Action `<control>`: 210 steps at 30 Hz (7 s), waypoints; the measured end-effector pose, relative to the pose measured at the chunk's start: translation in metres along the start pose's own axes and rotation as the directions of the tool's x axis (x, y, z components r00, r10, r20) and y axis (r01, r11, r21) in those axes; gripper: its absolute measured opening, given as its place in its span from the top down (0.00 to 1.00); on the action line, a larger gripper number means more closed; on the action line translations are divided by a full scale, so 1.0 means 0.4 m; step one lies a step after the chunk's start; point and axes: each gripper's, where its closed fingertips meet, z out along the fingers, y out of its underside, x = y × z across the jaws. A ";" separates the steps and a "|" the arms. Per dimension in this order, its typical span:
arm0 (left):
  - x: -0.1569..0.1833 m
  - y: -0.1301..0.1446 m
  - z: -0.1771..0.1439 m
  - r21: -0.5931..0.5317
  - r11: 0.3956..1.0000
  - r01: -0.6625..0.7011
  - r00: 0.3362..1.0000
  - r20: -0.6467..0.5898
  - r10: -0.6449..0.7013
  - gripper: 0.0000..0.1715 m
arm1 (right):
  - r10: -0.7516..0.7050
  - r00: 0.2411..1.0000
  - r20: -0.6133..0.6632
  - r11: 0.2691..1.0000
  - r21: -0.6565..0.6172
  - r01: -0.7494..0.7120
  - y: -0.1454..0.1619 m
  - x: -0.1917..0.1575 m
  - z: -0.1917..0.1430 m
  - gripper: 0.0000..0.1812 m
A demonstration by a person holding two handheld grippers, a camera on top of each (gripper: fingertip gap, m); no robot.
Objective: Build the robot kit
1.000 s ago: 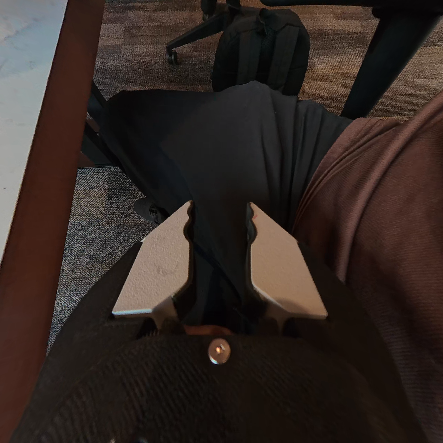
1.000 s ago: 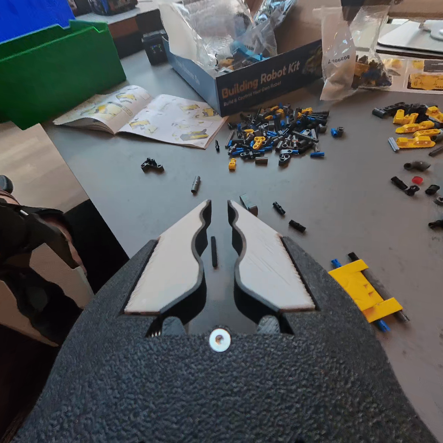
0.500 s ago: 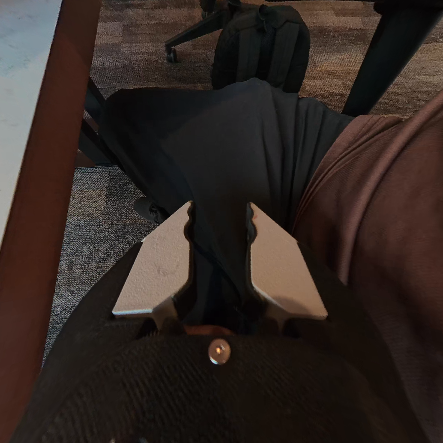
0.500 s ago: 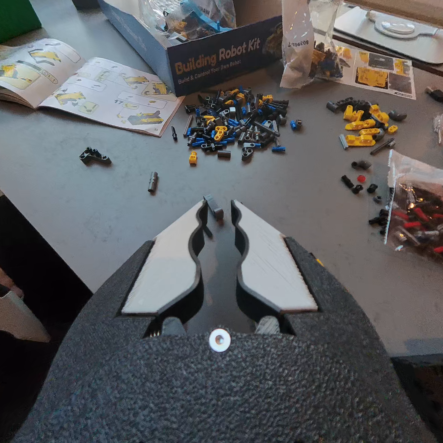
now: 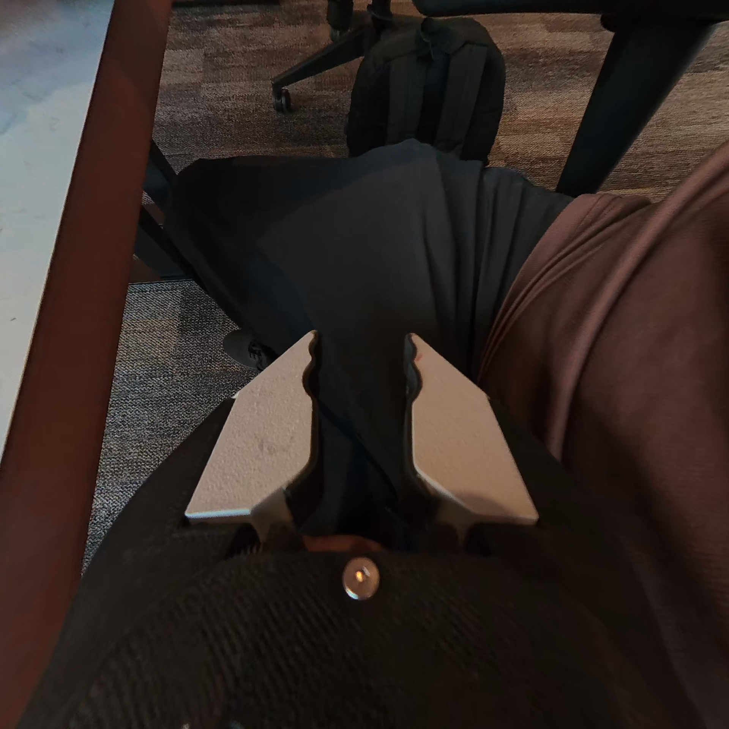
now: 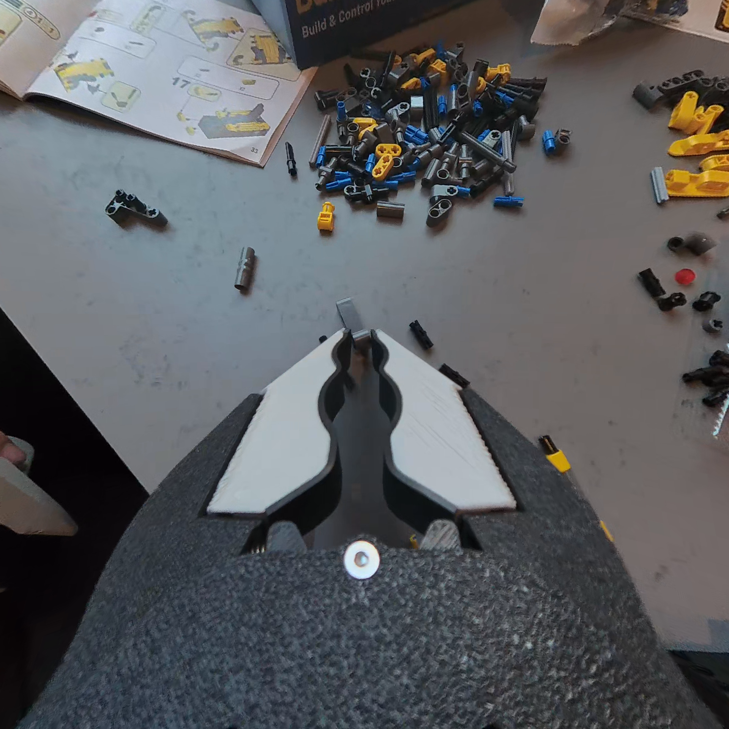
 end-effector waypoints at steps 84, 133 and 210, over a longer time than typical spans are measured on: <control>0.008 0.015 0.013 -0.048 0.998 -0.040 0.999 0.013 0.040 0.78 | 0.136 0.953 0.269 0.975 -0.209 -0.079 -0.030 -0.221 0.020 0.79; 0.018 0.022 0.017 -0.065 0.996 -0.068 0.998 0.003 0.069 0.78 | -0.405 0.900 0.159 0.771 -0.470 0.430 0.035 0.125 -0.056 0.92; -0.329 -0.109 -0.341 0.173 0.957 -0.234 0.741 0.669 0.060 0.86 | -0.346 0.933 0.099 0.890 0.349 0.293 -0.070 -0.295 -0.076 0.98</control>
